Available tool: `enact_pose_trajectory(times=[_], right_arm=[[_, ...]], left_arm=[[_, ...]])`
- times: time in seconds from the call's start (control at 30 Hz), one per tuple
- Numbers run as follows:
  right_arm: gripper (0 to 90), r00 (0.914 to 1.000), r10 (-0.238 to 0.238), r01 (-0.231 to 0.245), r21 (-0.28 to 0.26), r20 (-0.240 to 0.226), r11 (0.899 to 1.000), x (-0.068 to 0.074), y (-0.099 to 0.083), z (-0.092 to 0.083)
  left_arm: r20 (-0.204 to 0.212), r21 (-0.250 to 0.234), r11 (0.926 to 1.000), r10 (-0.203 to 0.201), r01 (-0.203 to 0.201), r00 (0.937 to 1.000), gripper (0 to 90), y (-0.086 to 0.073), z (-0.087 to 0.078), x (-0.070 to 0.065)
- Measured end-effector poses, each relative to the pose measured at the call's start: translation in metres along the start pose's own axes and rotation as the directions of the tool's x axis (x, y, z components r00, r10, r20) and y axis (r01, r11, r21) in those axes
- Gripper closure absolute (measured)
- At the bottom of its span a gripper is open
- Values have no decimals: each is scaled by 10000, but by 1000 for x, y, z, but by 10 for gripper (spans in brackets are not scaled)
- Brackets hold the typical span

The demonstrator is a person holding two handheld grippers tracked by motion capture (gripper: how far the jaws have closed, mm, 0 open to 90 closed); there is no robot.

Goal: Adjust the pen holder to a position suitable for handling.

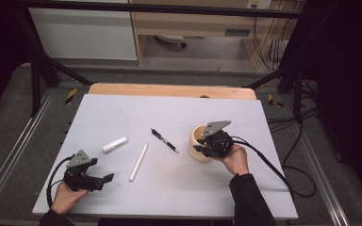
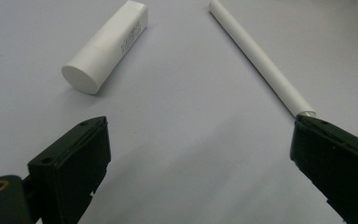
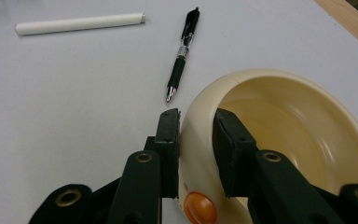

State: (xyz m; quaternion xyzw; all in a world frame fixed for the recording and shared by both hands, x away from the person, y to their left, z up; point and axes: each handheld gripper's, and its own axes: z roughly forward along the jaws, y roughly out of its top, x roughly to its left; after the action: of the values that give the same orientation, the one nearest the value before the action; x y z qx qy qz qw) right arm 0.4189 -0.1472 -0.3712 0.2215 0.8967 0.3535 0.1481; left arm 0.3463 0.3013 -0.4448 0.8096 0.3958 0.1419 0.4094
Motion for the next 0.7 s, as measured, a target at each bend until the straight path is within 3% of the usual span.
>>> enact_pose_trajectory(times=[0.13, 0.3, 0.53, 0.7], right_arm=[[661, 9998, 21, -18, -153, 189, 9999, 2, 0, 0], [446, 9972, 625, -594, -719, 415, 9956, 3, 2, -8], [185, 9858, 1419, -1307, -1200, 897, 9841, 8, -2, -22], [95, 9798, 1704, -1560, -1331, 1046, 9788, 17, -8, -26]], left_arm=[[-3, 24, 10000, 12, -12, 10000, 52, 0, 0, 0], [-15, 34, 10000, -25, 25, 10000, 51, 0, 0, 0], [-31, 46, 10000, -45, 45, 10000, 51, 0, 0, 0], [-38, 44, 10000, -44, 44, 10000, 51, 0, 1, 0]])
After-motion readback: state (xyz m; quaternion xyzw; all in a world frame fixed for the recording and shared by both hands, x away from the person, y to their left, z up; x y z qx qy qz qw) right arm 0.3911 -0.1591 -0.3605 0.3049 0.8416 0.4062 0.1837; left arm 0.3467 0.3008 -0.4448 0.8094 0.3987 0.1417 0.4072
